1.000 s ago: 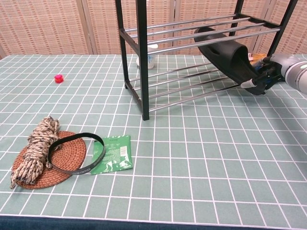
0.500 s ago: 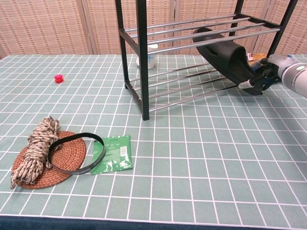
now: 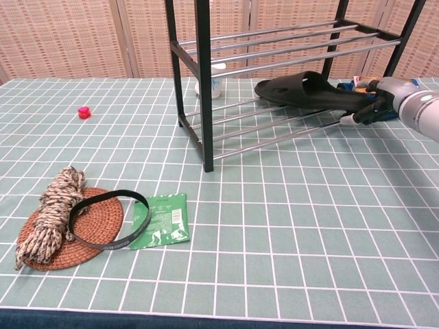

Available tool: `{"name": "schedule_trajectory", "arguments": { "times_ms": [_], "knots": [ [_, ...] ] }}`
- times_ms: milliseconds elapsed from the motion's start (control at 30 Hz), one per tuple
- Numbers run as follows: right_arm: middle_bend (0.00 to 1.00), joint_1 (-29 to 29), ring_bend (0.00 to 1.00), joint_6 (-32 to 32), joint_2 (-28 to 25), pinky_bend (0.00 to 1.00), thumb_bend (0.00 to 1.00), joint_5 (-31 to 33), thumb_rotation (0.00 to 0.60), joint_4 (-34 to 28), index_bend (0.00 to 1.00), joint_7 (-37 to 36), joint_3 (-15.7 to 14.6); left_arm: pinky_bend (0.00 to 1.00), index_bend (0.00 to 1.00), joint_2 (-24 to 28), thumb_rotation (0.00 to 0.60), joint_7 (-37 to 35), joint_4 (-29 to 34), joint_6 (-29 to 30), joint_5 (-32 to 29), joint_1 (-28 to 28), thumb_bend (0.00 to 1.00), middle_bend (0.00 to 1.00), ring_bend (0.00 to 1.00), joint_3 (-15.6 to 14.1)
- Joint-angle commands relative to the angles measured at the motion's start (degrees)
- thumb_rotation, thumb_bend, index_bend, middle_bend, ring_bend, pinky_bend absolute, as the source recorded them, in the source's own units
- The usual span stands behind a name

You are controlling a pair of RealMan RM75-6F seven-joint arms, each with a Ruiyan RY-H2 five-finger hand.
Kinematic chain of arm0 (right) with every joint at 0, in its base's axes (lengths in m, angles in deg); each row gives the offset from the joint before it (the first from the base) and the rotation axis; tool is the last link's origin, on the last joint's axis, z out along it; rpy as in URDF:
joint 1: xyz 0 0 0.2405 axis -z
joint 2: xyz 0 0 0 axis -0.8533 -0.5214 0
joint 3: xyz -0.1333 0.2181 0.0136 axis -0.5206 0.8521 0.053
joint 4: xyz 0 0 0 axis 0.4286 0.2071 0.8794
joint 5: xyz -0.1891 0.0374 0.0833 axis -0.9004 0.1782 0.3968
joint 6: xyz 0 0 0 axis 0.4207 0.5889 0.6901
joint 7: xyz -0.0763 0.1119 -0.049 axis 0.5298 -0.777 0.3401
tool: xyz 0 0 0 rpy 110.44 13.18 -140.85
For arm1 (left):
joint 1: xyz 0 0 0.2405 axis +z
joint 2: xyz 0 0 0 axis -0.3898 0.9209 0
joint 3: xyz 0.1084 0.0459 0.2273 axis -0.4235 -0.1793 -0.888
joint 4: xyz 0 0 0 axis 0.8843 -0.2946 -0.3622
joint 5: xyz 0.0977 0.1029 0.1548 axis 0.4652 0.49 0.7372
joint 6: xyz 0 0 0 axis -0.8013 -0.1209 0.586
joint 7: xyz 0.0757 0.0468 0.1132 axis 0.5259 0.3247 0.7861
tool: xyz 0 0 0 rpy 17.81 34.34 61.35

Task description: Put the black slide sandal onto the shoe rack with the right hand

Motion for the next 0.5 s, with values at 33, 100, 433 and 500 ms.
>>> {"name": "schedule_trajectory", "arguments": {
  "times_ms": [33,100,433,500],
  "knots": [
    [0.0,0.3,0.04,0.74,-0.2,0.22,0.23,-0.19,0.6,-0.67,0.0,0.54,-0.38,0.17,0.0,-0.04,0.6,0.08,-0.02,-0.05,-0.03,-0.02,0.26,0.02,0.0,0.04],
    [0.0,0.74,0.04,2.07,-0.29,0.22,0.23,-0.49,0.6,-1.77,0.0,1.09,-0.79,0.17,0.0,-0.09,0.6,0.24,-0.02,-0.13,-0.06,-0.05,0.26,0.02,0.0,0.05],
    [0.0,3.99,0.04,7.48,-2.25,0.22,0.23,-2.09,0.6,-10.05,0.0,3.59,-3.34,0.17,0.0,-0.33,0.6,1.08,0.14,-0.16,0.08,-0.06,0.26,0.02,0.0,0.06],
    [0.0,5.35,0.04,9.41,-3.43,0.22,0.23,-2.24,0.6,-12.99,0.0,4.36,-3.99,0.17,0.0,-0.4,0.6,1.19,0.06,-0.11,0.05,-0.05,0.26,0.02,0.0,0.11]
  ]
}}
